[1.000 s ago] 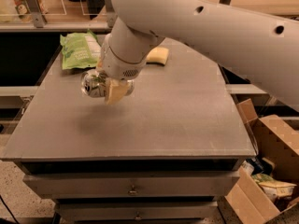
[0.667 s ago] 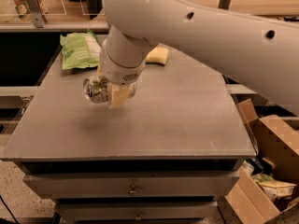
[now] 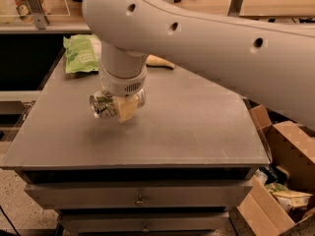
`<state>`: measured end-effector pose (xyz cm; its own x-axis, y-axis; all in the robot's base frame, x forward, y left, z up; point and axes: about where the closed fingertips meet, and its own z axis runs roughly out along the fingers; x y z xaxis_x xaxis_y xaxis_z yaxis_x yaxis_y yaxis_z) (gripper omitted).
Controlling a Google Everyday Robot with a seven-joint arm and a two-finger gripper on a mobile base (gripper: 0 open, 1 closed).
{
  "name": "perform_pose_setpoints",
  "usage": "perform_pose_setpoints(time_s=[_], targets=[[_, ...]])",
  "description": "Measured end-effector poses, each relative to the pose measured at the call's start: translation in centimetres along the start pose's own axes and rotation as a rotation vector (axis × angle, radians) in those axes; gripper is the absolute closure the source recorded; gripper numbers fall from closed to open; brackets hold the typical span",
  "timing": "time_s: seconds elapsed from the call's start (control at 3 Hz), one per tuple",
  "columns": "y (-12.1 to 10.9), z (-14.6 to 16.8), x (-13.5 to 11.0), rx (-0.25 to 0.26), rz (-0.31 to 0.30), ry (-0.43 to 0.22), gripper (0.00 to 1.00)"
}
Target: Knock 7up can over
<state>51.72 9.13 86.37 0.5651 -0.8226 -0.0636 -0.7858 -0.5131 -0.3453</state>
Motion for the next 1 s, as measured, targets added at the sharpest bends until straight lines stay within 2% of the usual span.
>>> perform_pose_setpoints(time_s=[0.67, 1.0], targets=[[1.9, 1.7, 0.1, -0.118, -0.067, 0.073, 0.13], [2.2, 2.3, -0.1, -0.187, -0.112, 0.108, 0.00]])
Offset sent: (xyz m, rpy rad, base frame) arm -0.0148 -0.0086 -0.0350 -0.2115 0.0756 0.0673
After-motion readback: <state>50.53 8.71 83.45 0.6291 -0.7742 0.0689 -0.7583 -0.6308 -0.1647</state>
